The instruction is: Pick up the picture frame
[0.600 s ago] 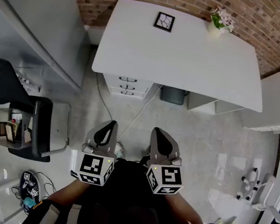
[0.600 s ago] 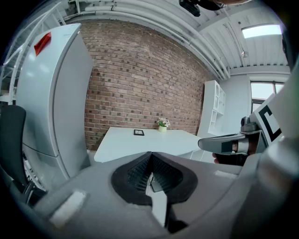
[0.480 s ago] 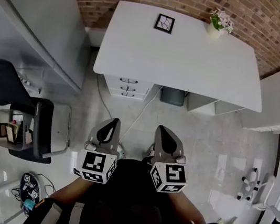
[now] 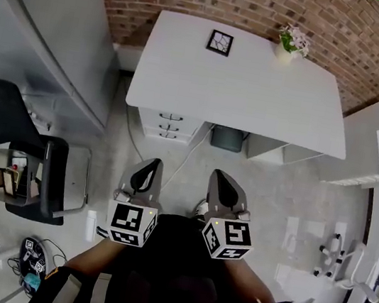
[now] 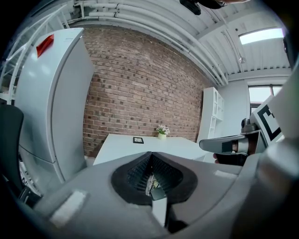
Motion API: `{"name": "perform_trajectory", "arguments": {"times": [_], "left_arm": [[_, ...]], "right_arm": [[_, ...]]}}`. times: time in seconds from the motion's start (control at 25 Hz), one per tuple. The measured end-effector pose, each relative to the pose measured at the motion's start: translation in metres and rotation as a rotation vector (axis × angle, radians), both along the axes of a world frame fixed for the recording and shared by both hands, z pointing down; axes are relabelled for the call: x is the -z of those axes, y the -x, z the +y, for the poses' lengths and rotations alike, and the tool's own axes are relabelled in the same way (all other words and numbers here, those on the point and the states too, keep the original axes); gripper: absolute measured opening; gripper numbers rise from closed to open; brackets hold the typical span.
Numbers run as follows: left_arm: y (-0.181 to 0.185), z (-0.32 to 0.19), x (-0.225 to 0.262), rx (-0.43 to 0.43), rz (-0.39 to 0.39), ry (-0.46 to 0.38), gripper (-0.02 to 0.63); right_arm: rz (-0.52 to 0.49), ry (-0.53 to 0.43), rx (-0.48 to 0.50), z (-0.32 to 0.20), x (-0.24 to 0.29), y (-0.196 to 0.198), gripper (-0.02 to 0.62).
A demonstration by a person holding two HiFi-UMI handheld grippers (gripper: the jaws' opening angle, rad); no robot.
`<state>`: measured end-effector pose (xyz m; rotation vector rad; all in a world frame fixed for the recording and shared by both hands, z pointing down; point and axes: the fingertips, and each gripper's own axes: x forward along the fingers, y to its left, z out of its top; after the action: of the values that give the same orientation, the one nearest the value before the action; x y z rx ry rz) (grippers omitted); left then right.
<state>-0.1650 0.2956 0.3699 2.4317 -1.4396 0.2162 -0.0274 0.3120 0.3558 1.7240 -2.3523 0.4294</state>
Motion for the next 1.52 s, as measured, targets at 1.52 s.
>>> {"name": "perform_trajectory", "arguments": {"times": [1.52], "left_arm": [[-0.118, -0.127, -0.011, 0.043, -0.118, 0.064, -0.003]], "right_arm": [[-0.141, 0.053, 0.121, -0.146, -0.031, -0.098, 0.002]]}}
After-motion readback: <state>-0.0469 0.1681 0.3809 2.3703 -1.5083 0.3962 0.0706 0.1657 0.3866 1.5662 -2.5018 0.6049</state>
